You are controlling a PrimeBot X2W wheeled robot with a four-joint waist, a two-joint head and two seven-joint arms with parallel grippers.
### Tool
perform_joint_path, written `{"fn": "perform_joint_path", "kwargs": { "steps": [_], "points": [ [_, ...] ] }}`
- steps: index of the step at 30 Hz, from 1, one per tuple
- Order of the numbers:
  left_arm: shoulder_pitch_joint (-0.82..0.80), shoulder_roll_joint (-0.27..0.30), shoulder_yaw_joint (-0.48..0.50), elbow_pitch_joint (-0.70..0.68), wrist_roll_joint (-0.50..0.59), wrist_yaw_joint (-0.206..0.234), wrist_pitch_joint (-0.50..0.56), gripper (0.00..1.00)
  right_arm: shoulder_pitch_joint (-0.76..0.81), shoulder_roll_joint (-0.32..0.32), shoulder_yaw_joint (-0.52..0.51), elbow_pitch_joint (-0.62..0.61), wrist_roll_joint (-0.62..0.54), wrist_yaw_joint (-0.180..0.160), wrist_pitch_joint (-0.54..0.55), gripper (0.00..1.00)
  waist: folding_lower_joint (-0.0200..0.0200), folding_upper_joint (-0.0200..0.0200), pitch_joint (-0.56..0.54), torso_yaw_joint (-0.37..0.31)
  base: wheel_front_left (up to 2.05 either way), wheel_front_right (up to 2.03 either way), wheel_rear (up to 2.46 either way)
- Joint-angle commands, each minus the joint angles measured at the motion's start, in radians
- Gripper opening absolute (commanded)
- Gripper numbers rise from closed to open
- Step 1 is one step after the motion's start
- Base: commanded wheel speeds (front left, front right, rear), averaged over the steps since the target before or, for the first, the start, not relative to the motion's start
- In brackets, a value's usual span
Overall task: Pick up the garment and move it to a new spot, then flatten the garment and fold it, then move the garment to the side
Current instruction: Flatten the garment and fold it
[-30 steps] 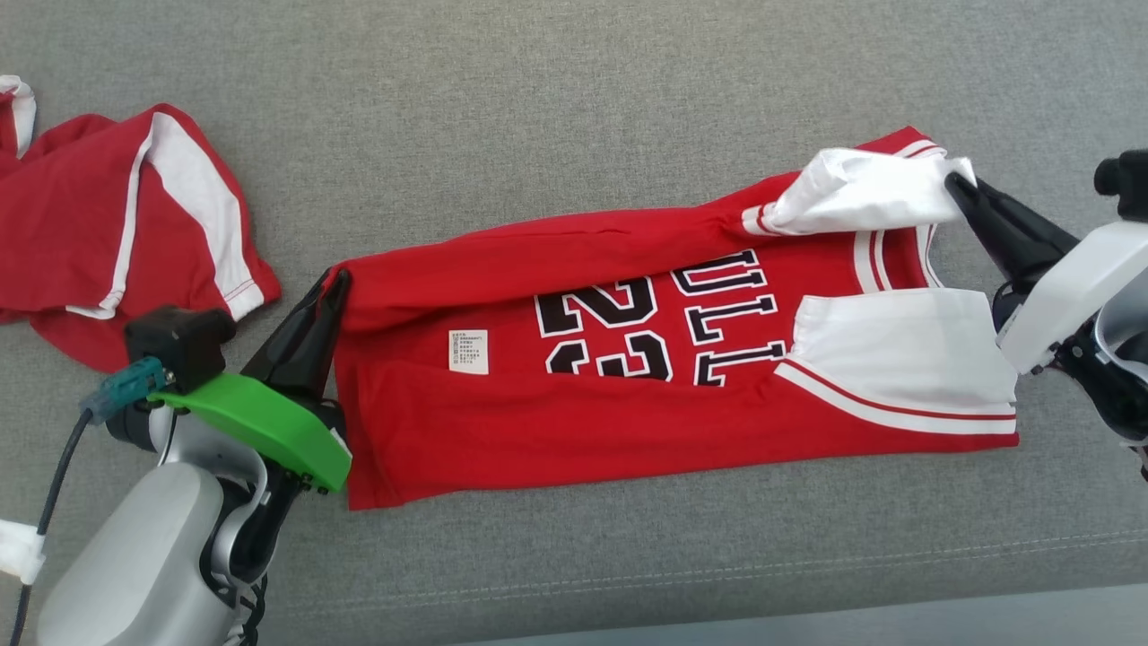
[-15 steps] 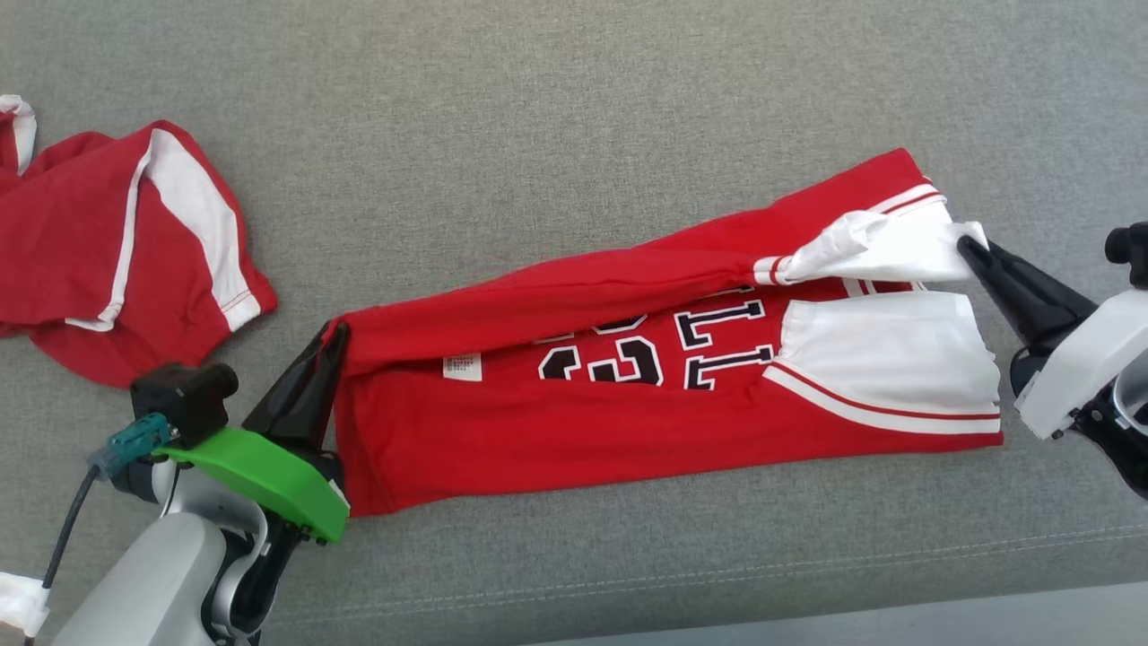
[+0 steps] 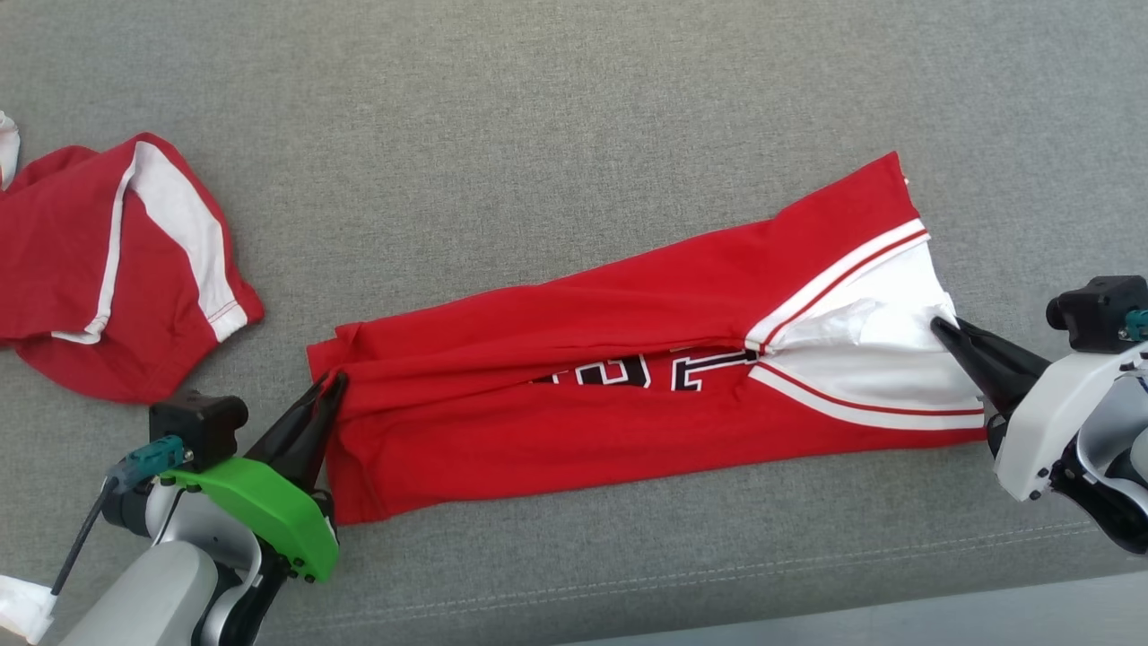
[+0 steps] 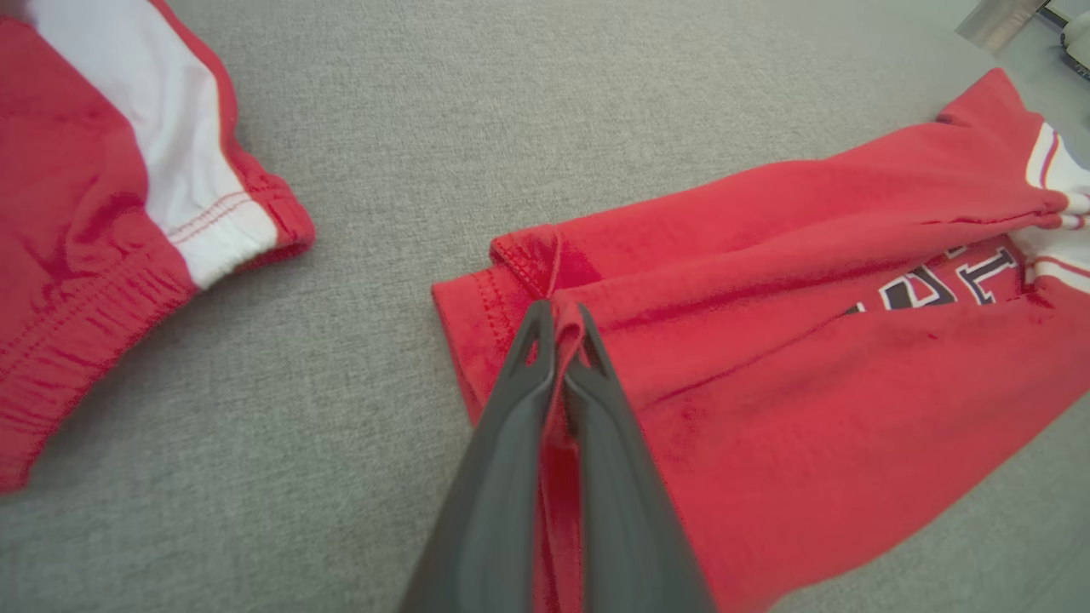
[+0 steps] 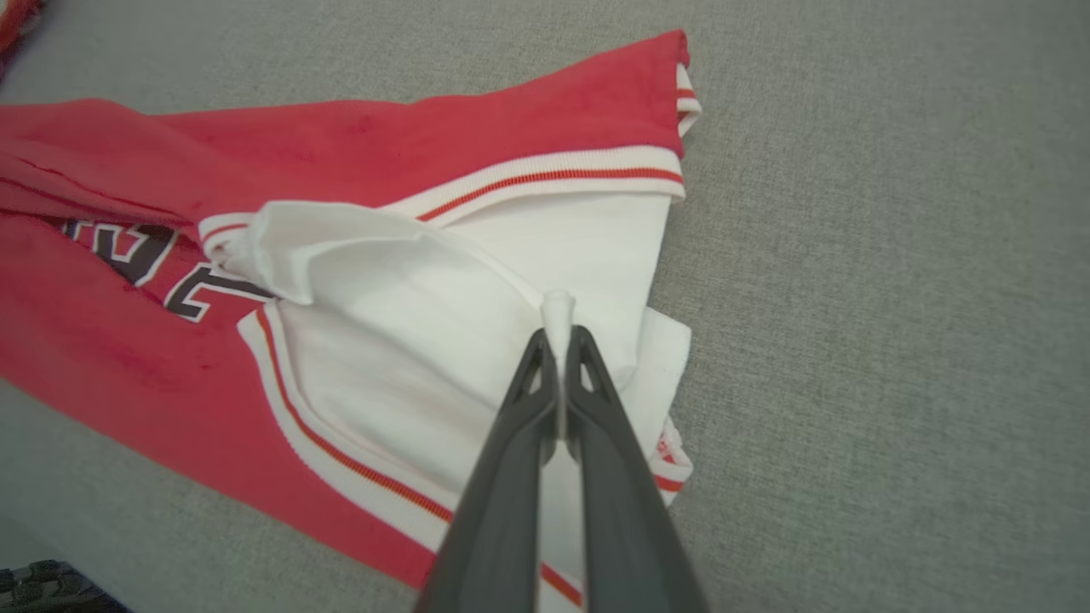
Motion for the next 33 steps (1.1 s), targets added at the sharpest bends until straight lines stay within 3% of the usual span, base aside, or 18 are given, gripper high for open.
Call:
{"fn": "perform_joint_path", "kwargs": {
  "steps": [1, 6, 9, 10, 11, 12, 13, 23, 33],
  "points": [
    [0.018, 0.010, -0.001, 0.008, 0.006, 0.006, 0.006, 0.00, 0.013, 0.004, 0.006, 0.009, -0.008, 0.000, 0.001, 0.00, 0.0000, -0.0001, -0.001, -0.001, 0.00, 0.00, 0.00],
    [0.025, 0.018, -0.022, 0.013, 0.019, 0.008, 0.026, 0.00, 0.010, 0.005, 0.029, 0.036, -0.048, -0.001, -0.009, 0.00, 0.0000, -0.0001, -0.006, -0.003, 0.00, 0.00, 0.00],
    [0.027, 0.021, -0.030, 0.017, 0.022, 0.009, 0.035, 0.00, 0.007, 0.009, 0.042, 0.048, -0.068, -0.001, -0.013, 0.22, 0.0000, -0.0001, -0.010, -0.005, 0.00, 0.00, 0.00],
    [0.029, 0.022, -0.032, 0.019, 0.024, 0.011, 0.036, 0.15, 0.008, 0.011, 0.045, 0.052, -0.071, -0.001, -0.015, 0.34, 0.0000, -0.0001, -0.011, -0.006, 0.00, 0.00, 0.00],
    [0.030, 0.022, -0.034, 0.020, 0.026, 0.013, 0.036, 0.63, 0.010, 0.012, 0.046, 0.055, -0.071, -0.001, -0.017, 0.49, 0.0000, -0.0001, -0.013, -0.007, 0.00, 0.00, 0.00],
    [0.032, 0.023, -0.035, 0.022, 0.027, 0.017, 0.039, 1.00, 0.015, 0.010, 0.049, 0.056, -0.071, -0.001, -0.018, 0.96, 0.0000, -0.0001, -0.016, -0.008, 0.00, 0.00, 0.00],
    [0.034, 0.025, -0.036, 0.025, 0.026, 0.018, 0.040, 1.00, 0.019, 0.005, 0.053, 0.054, -0.074, -0.001, -0.020, 1.00, 0.0000, -0.0001, -0.018, -0.009, 0.00, 0.00, 0.00],
    [0.088, 0.068, -0.048, -0.009, 0.023, 0.051, 0.070, 1.00, 0.084, -0.068, 0.097, -0.007, -0.083, 0.000, 0.000, 1.00, 0.0000, -0.0001, -0.044, -0.028, 0.00, 0.00, 0.00],
    [0.136, 0.055, -0.023, -0.082, 0.005, 0.114, 0.039, 1.00, 0.126, -0.100, 0.002, -0.029, -0.045, -0.001, -0.019, 1.00, 0.0000, -0.0001, -0.079, -0.031, 0.00, 0.00, 0.00]
  ]
}}
